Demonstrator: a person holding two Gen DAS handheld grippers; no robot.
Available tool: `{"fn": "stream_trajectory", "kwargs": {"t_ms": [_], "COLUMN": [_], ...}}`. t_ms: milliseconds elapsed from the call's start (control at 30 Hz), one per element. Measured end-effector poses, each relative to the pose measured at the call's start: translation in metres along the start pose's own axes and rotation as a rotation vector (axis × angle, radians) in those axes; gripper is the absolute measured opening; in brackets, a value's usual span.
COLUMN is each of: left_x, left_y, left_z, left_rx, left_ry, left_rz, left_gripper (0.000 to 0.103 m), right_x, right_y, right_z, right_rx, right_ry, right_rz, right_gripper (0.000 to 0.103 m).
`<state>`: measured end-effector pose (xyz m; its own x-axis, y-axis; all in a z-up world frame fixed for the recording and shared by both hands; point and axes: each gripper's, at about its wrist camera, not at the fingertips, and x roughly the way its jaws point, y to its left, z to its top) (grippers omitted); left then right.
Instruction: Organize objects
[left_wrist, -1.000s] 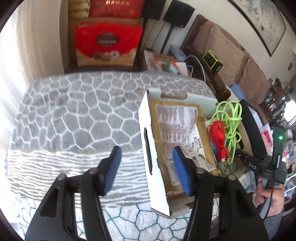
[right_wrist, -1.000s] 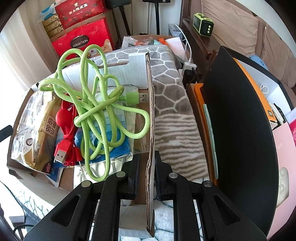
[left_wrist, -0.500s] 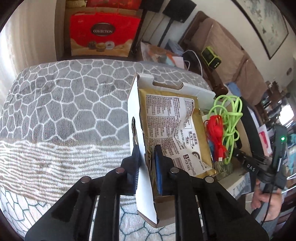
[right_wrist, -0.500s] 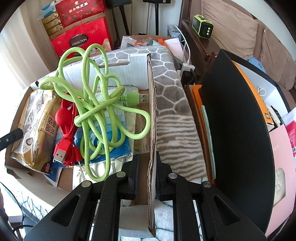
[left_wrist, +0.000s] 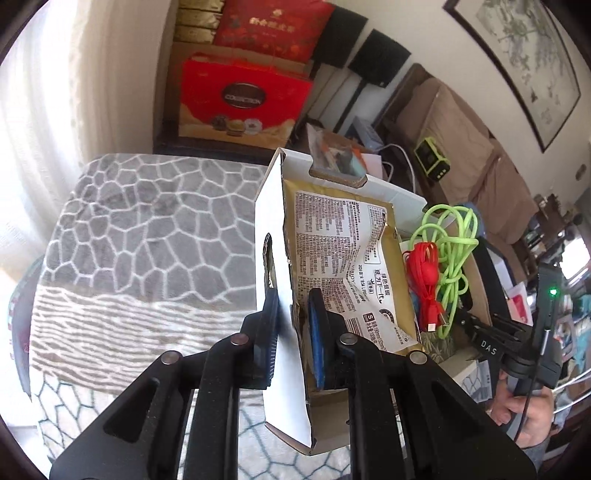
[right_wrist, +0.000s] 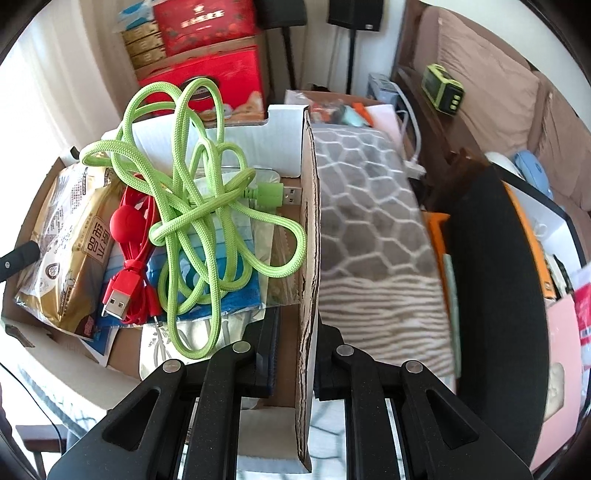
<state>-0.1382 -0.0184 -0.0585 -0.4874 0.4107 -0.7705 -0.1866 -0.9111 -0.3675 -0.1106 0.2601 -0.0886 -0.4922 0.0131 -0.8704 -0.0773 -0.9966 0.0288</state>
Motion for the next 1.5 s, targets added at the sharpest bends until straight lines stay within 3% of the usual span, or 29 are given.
{"fn": "stream_trajectory", "kwargs": {"t_ms": [333,700,767,800,833,900,967,1033,1100,1300,1433,1500], "left_x": [0.002,0.019,0.019,0.020,0.019,0.016,0.009,-0.001,-0.014,-0.052,-0.070,-0.077], "left_y": [0.044,0.058,0.059,0.059,0.061,0.062,0.060,0.056,0.049,0.022,0.007,0.001], "left_z": [-0.008,-0.017,-0.016,-0.015,-0.015,-0.016,-0.021,-0.026,-0.034,-0.049,-0.060,-0.067], "left_rx": [-0.061,-0.076,-0.088,-0.098,-0.108,-0.112,-0.093,-0.071,-0.049,-0.008,0.020,0.029], "left_ry": [0.014,0.036,0.043,0.046,0.051,0.049,0.042,0.013,-0.025,-0.117,-0.179,-0.213], "left_rz": [0.035,0.039,0.027,0.030,0.043,0.057,0.089,0.130,0.170,0.180,0.210,0.234], "left_gripper": [0.014,0.015,0.021,0.032,0.048,0.058,0.060,0.069,0.069,0.073,0.092,0.097], "right_x": [0.020,0.036,0.035,0.034,0.032,0.028,0.021,0.012,0.002,-0.039,-0.060,-0.068], "right_y": [0.037,0.039,0.037,0.037,0.038,0.035,0.032,0.029,0.027,0.028,0.030,0.033], "right_z": [0.003,-0.003,-0.003,-0.003,-0.004,-0.006,-0.009,-0.013,-0.015,-0.025,-0.032,-0.039], "right_rx": [-0.025,-0.008,-0.004,-0.005,-0.004,-0.002,0.000,0.004,0.013,0.019,0.014,0.007], "right_ry": [0.026,0.047,0.042,0.037,0.031,0.020,0.007,-0.013,-0.038,-0.132,-0.170,-0.185], "right_rz": [0.035,0.048,0.055,0.054,0.040,0.014,-0.004,0.000,0.000,0.017,0.034,0.032], "right_gripper": [0.014,0.014,0.014,0.014,0.020,0.033,0.046,0.047,0.054,0.065,0.078,0.082]}}
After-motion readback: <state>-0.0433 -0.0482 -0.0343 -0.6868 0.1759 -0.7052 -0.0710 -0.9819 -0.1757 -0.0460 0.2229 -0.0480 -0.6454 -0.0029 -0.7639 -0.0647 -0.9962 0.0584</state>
